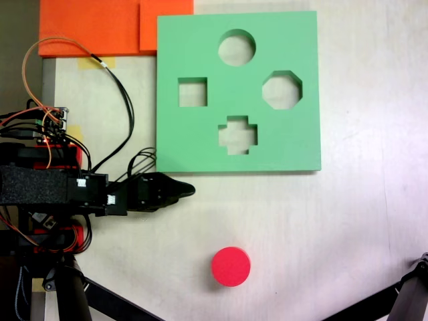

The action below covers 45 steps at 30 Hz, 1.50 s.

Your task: Put the cylinder block into the corresponding hole

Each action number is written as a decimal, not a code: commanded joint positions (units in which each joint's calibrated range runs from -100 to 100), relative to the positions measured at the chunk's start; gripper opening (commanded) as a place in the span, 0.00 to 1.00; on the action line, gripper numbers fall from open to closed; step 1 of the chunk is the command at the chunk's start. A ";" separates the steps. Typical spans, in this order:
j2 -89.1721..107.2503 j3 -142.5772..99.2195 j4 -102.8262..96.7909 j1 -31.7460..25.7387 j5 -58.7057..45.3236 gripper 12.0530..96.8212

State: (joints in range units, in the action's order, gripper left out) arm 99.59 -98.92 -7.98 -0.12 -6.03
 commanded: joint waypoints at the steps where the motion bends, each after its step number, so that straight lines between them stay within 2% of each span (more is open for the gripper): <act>1: 0.41 -1.08 5.81 0.00 -0.34 0.44; 21: 0.41 -1.08 5.91 -0.93 -0.34 0.43; 28: 0.41 -1.08 4.37 3.66 0.20 0.48; 30: 0.41 -1.08 -0.93 4.25 6.84 0.49; 36: 0.41 -1.08 -29.43 2.64 38.97 0.49; 42: 0.41 -1.08 -42.14 2.69 54.70 0.49; 45: 0.41 -1.08 -42.62 3.22 55.87 0.47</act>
State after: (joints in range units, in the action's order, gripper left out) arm 99.59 -99.02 -45.57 2.86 48.52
